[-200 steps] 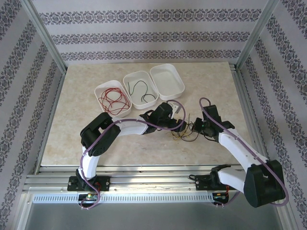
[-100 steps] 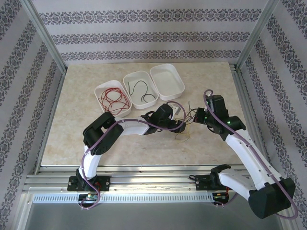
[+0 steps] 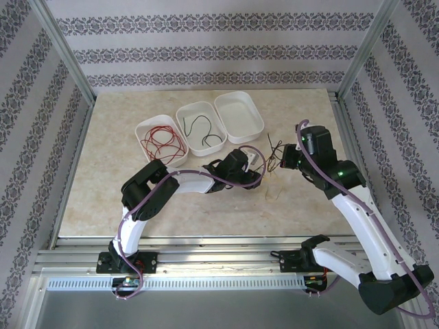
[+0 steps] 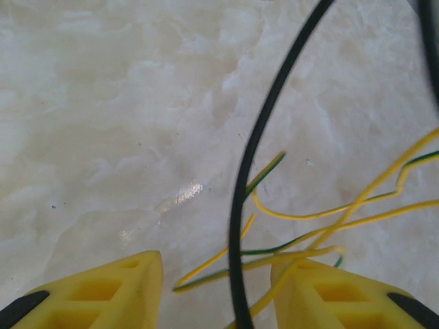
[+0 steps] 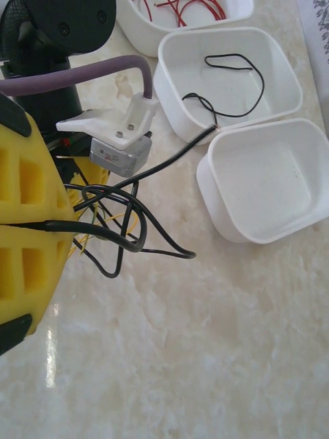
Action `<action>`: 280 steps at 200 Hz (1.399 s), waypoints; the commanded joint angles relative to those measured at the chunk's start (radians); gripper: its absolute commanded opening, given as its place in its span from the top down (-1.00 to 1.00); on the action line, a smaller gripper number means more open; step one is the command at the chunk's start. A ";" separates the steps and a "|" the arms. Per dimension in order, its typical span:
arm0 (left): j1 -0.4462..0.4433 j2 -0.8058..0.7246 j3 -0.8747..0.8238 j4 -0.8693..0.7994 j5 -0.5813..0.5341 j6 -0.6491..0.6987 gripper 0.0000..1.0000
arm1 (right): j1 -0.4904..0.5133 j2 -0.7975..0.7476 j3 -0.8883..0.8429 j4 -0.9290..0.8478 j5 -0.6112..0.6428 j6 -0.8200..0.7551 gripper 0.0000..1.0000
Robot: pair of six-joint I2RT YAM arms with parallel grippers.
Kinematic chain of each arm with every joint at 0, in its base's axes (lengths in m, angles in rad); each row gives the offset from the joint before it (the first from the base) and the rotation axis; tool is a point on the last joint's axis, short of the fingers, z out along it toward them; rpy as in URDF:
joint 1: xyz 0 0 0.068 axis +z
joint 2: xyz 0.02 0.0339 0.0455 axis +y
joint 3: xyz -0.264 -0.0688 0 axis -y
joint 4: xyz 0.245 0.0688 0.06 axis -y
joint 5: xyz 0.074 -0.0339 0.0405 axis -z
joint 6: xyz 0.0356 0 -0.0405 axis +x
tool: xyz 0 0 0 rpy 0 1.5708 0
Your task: Untangle the cables
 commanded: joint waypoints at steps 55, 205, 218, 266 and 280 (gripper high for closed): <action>-0.002 -0.103 -0.074 0.104 -0.010 0.023 -0.15 | 0.013 0.030 0.083 -0.070 0.025 -0.073 1.00; -0.014 -0.184 -0.179 0.381 0.008 0.104 -0.47 | 0.013 0.062 0.038 -0.013 -0.012 -0.027 1.00; -0.013 -0.159 -0.162 0.426 0.035 0.103 -0.47 | 0.013 0.055 0.040 -0.016 -0.014 -0.026 1.00; -0.014 -0.105 -0.124 0.474 0.147 0.125 -0.60 | 0.013 0.034 0.025 -0.003 -0.030 -0.015 1.00; -0.014 -0.096 -0.109 0.444 0.149 0.131 -0.60 | 0.013 0.033 0.020 0.008 -0.044 -0.007 1.00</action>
